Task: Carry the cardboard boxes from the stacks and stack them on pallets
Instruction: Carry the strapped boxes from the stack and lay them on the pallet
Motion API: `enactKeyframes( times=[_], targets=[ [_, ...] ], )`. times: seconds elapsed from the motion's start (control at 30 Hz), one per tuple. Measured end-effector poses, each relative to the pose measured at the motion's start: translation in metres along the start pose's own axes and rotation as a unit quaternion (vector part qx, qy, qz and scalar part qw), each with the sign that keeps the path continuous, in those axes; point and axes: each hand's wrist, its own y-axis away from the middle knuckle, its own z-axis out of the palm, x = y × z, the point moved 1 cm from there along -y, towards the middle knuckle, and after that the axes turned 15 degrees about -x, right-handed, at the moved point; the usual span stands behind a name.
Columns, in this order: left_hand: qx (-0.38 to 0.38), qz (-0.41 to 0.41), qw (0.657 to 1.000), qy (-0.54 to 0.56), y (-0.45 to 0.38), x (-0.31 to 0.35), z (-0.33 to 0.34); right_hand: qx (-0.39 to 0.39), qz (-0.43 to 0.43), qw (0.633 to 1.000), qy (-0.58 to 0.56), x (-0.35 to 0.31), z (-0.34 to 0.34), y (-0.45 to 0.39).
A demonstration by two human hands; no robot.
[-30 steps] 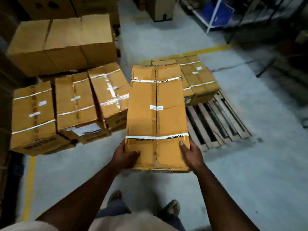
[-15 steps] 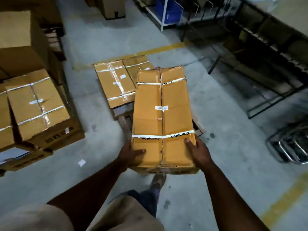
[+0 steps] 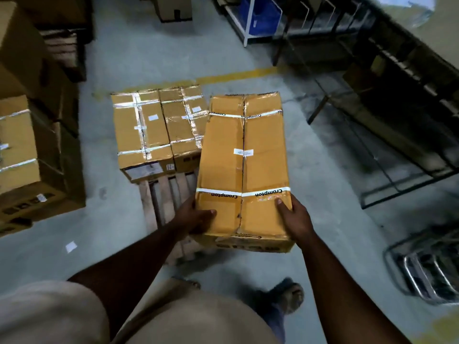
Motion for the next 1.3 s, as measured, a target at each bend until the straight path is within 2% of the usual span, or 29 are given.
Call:
enactKeyframes(
  times=[0.23, 0.37, 0.4, 0.47, 0.57, 0.7, 0.9, 1.1, 1.2, 1.3],
  targets=[
    [0.087, 0.007, 0.996, 0.021, -0.078, 0.028, 0.125, -0.071, -0.02, 0.996, 0.043, 0.052, -0.133, -0.089],
    [0.133, -0.029, 0.989, 0.061, -0.118, 0.035, 0.179, -0.127, -0.017, 0.989, 0.079, 0.05, -0.206, -0.128],
    [0.149, -0.032, 0.985, 0.076, -0.132, 0.036, 0.188, -0.138, -0.017, 0.986, 0.095, 0.047, -0.221, -0.144],
    [0.141, -0.029, 0.987, 0.076, -0.155, 0.04, 0.197, -0.12, -0.006, 0.988, 0.102, 0.052, -0.237, -0.161],
    [0.134, -0.027, 0.987, 0.09, -0.181, 0.033, 0.197, -0.131, 0.011, 0.984, 0.122, 0.058, -0.244, -0.174],
    [0.125, -0.027, 0.988, 0.085, -0.233, 0.031, 0.183, -0.147, 0.014, 0.983, 0.113, 0.042, -0.257, -0.225],
    [0.202, -0.045, 0.974, 0.089, -0.33, 0.087, 0.14, -0.161, -0.007, 0.981, 0.106, 0.017, -0.26, -0.359],
    [0.24, -0.071, 0.968, 0.002, -0.473, 0.108, 0.052, -0.183, -0.021, 0.98, 0.075, 0.017, -0.214, -0.546],
    [0.284, -0.065, 0.956, -0.022, -0.55, 0.112, 0.008, -0.202, -0.038, 0.977, 0.059, 0.023, -0.187, -0.652],
    [0.299, -0.074, 0.95, -0.049, -0.621, 0.096, -0.044, -0.215, -0.046, 0.974, 0.056, 0.032, -0.154, -0.752]
  ],
)
